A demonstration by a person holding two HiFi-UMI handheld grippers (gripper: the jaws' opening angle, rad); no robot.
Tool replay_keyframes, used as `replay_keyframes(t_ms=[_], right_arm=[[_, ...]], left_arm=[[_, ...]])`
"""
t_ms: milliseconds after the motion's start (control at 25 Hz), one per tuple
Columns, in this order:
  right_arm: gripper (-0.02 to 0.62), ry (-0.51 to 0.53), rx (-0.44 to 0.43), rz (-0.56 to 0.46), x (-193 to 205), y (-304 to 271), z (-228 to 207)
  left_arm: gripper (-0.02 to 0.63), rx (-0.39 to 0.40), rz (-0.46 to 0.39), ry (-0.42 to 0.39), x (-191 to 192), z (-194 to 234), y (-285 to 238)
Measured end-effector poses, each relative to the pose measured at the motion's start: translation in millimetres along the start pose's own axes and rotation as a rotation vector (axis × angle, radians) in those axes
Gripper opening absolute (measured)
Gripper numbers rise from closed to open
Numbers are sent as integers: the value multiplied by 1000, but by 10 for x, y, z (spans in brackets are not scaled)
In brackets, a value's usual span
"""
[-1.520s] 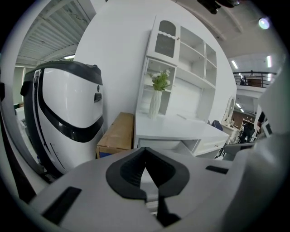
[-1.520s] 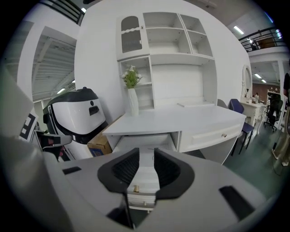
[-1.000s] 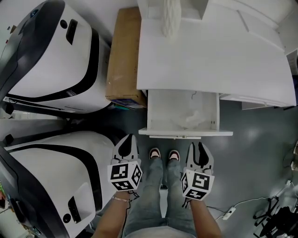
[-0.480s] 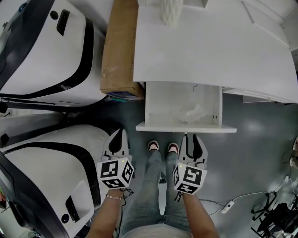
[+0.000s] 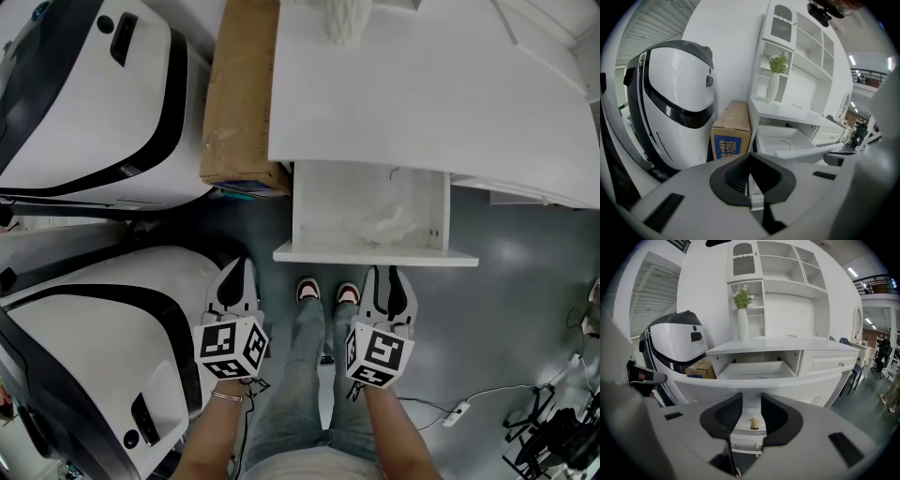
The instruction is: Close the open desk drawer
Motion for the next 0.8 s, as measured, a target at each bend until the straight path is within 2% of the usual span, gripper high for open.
replay_keyframes(t_ms=[800], right_arm=[[133, 8, 5, -15, -202, -290, -69]], left_arm=[[12, -35, -17, 25, -157, 36, -15]])
Point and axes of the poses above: the fingertips, and each gripper's own axes: y backward along the fingers, z to its left, x out of its underside, the point moved 5 cm from there along y, backward along the fingers, and after that the axes turned 10 degrees about -x, right-handed, at the moved point
